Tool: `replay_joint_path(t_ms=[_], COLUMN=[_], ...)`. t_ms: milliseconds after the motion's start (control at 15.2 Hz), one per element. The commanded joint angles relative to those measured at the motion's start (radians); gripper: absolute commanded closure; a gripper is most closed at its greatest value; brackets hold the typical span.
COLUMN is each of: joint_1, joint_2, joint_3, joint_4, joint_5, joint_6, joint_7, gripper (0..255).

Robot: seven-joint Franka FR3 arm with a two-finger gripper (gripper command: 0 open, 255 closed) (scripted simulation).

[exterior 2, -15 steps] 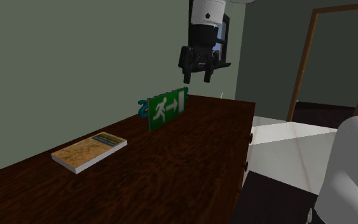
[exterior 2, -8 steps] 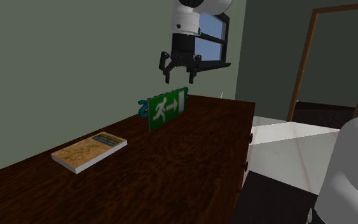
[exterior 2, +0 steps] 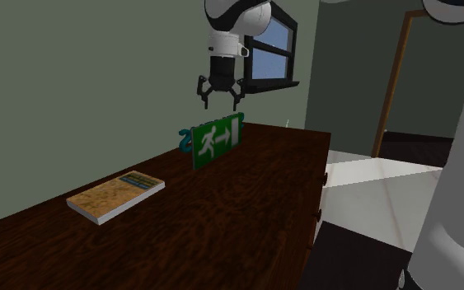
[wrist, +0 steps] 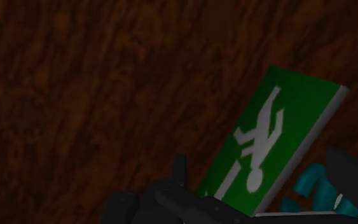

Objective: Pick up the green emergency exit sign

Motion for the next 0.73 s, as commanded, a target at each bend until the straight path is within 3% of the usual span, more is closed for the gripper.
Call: replay_joint_path(t_ms=[0,660], joint_1=[-0.011,-0.069], joint_2=[0.074,0.393], joint_3=[-0.012,-0.103], joint_4=[0.088,0.484], joint_5=[-0.008,0.002], joint_6=[-0.018,-0.117], joint_7=[0.073,0.360], gripper=[0,0])
